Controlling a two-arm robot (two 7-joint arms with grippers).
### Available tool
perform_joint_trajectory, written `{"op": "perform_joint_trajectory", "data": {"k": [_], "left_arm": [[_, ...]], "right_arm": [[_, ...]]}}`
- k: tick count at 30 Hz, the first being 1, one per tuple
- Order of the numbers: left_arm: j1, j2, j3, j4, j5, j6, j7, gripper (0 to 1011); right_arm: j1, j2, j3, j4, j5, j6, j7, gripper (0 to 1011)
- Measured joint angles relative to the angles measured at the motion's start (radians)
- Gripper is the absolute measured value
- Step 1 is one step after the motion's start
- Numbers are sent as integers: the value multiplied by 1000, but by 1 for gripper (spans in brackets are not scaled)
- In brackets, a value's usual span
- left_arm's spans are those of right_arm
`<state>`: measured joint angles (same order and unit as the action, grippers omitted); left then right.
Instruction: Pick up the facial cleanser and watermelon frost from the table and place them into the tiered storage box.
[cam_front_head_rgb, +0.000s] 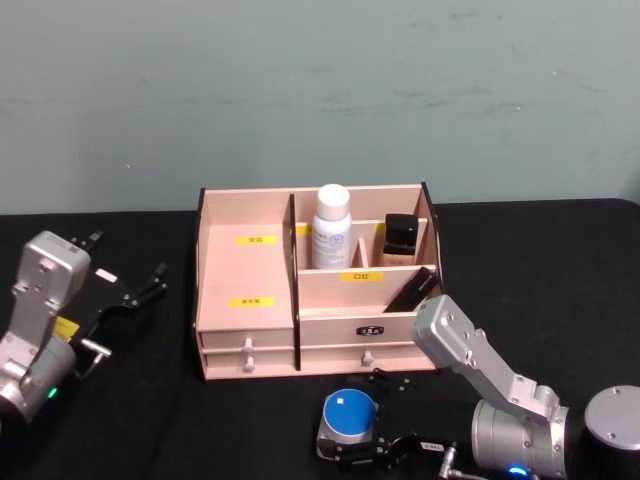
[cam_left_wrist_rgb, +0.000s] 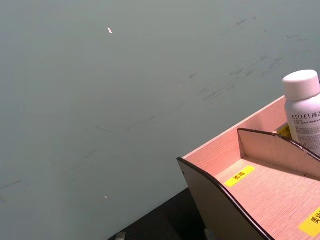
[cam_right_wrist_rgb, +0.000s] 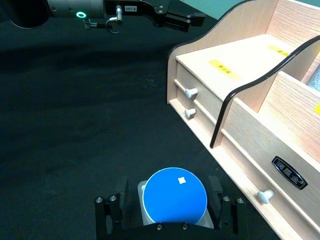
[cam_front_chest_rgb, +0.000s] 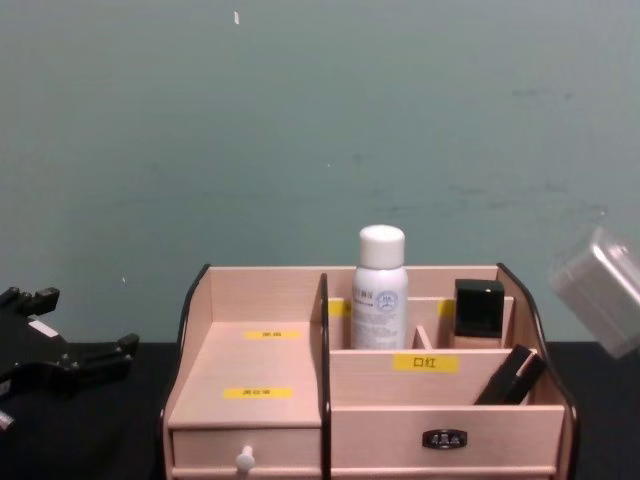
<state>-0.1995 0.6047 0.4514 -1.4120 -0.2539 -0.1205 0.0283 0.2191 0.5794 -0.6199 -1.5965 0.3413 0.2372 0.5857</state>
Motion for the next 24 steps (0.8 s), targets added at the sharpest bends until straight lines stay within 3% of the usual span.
{"op": "perform_joint_trajectory", "data": {"k": [24], "left_arm": [[0,0,0,0,0,0,0,1010]], "right_arm": [[-6,-4,1,5,3,-3,0,1003]]}}
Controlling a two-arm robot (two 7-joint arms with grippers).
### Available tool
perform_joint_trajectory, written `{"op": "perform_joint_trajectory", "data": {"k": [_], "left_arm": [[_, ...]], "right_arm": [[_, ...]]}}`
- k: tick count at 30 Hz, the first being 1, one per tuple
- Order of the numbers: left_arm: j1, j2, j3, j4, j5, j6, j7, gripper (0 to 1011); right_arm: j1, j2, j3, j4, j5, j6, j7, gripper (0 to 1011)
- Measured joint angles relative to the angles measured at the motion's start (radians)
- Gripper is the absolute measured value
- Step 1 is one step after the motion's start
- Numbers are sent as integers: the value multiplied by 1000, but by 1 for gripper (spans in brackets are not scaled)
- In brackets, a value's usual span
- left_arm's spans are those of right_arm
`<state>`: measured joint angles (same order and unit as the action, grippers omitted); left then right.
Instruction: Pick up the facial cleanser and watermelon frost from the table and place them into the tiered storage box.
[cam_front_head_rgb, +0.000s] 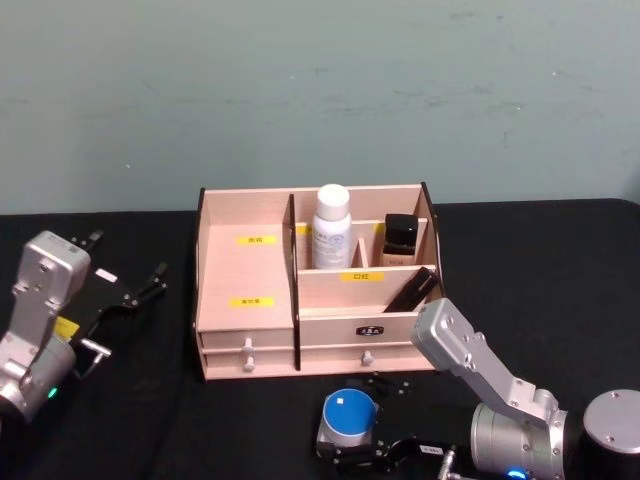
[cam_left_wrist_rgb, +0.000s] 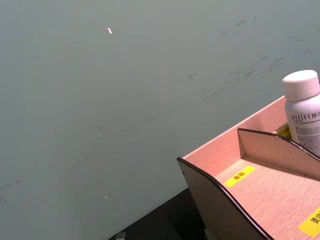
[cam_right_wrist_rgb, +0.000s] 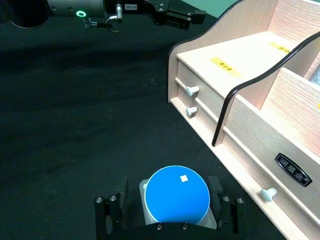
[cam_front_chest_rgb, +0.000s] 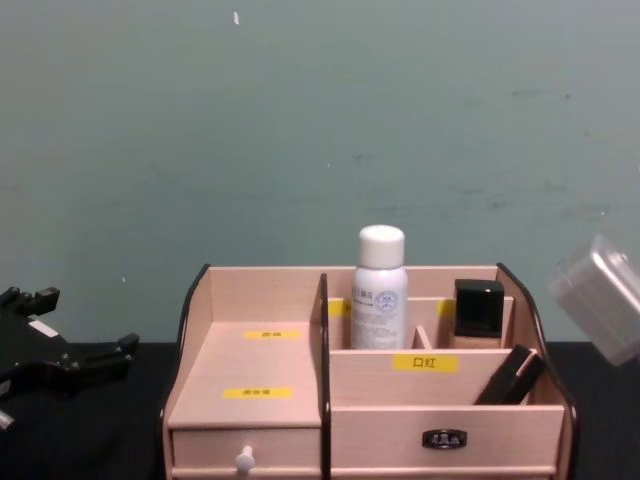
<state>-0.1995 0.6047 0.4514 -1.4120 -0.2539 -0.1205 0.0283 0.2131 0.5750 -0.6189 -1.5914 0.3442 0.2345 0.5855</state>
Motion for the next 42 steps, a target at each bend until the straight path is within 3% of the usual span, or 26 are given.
{"op": "perform_joint_trajectory", "data": {"k": [10,22,42], "left_arm": [[0,0,0,0,0,0,0,1010],[0,0,0,0,0,0,0,1010],[0,0,0,0,0,0,0,1009]], "right_arm": [[0,0,0,1,0,0,0,993],[0,1,1,0,1,0,0,726],[12,-14,9,-21,17,-20,6,722]]}}
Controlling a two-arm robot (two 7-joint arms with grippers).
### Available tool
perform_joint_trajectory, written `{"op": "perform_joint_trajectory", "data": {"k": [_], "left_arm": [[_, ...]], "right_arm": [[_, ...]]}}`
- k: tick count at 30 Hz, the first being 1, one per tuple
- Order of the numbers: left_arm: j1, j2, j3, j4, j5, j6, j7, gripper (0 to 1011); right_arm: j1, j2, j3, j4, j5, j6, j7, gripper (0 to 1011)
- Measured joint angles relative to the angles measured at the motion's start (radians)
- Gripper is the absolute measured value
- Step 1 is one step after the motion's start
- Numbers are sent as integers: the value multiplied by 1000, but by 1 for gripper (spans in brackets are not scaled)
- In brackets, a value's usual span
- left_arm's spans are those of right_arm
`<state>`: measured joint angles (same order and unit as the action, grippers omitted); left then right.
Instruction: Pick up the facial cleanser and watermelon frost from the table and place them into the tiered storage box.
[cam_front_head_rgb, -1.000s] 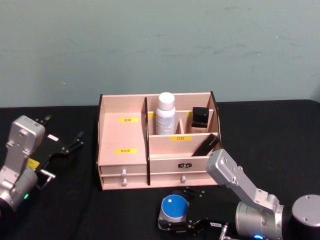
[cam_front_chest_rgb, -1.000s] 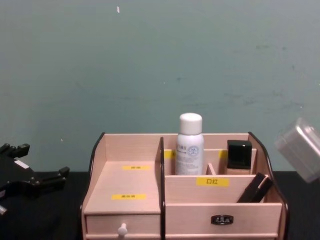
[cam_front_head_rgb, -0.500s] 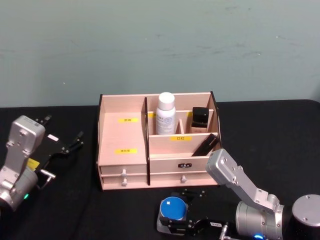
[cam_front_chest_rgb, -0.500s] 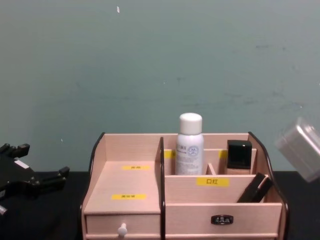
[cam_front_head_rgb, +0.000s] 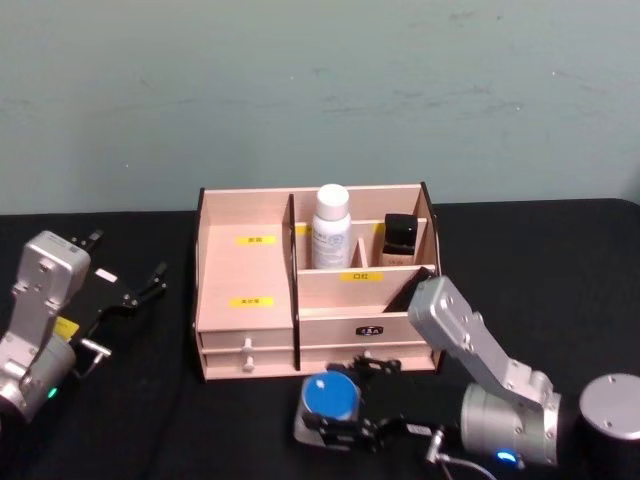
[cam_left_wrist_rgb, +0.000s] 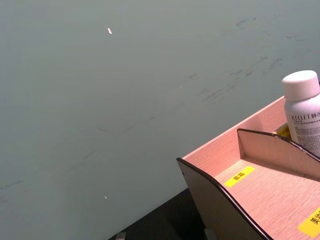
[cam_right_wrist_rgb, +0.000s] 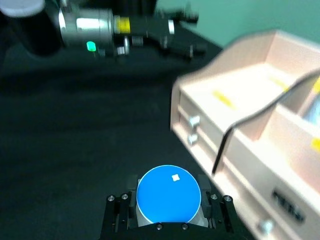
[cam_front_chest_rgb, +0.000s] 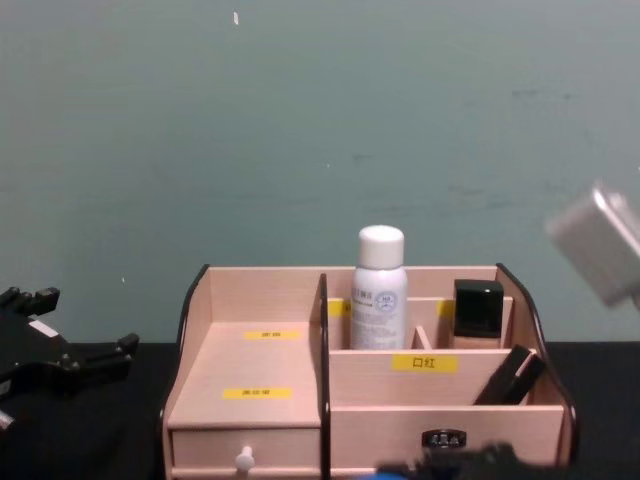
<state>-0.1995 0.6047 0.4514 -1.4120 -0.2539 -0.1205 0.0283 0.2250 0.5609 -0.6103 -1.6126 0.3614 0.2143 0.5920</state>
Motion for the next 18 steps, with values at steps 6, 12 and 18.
{"op": "perform_joint_trajectory", "data": {"k": [6,12,18], "left_arm": [[0,0,0,0,0,0,0,1010],[0,0,0,0,0,0,0,1010],[0,0,0,0,0,0,0,1010]], "right_arm": [[48,-37,-3,-19,3,-9,0,722],[127,-91,-26,-2,-8,-14,2,722],[192,-146,-38,46,-11,-22,-5,722]]}}
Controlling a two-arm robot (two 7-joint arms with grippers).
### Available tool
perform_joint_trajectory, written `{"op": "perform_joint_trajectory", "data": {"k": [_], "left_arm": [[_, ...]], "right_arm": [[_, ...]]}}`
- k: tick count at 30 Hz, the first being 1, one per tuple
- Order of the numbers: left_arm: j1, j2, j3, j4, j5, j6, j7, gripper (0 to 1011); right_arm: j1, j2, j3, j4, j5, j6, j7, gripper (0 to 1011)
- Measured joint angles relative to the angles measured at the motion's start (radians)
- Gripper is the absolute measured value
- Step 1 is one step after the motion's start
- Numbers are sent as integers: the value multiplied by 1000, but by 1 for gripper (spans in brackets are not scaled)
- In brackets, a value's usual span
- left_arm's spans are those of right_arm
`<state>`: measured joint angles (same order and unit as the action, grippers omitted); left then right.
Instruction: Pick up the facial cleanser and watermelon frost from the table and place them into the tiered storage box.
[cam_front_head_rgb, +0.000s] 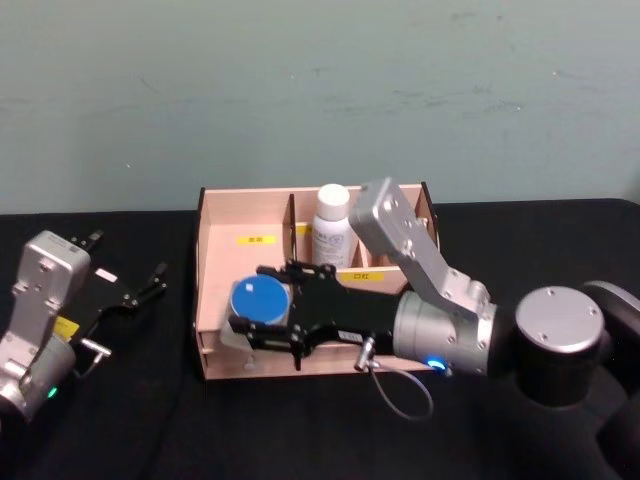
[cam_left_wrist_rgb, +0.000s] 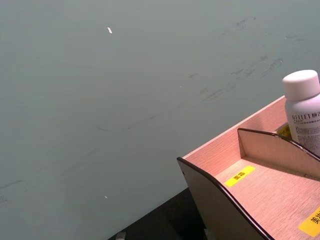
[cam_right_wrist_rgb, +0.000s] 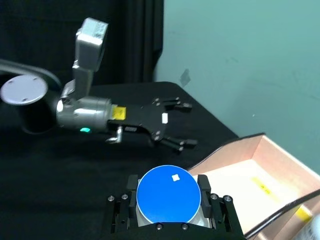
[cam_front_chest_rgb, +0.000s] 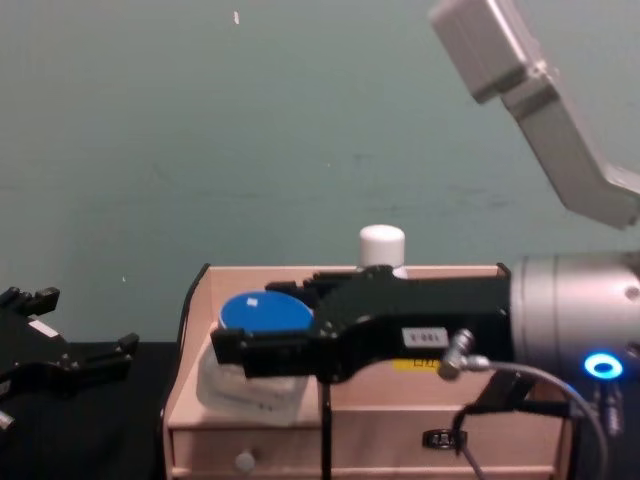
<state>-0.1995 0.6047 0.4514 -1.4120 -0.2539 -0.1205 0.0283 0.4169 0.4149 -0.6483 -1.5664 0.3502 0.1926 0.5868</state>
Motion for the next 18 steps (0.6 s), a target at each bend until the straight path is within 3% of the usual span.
{"op": "perform_joint_trajectory", "data": {"k": [8,18], "left_arm": [[0,0,0,0,0,0,0,1010],[0,0,0,0,0,0,0,1010]], "right_arm": [[60,-53,-8,82,-15,-6,-28,722],[111,-89,-13,173,-53,-13,-47,722]]}}
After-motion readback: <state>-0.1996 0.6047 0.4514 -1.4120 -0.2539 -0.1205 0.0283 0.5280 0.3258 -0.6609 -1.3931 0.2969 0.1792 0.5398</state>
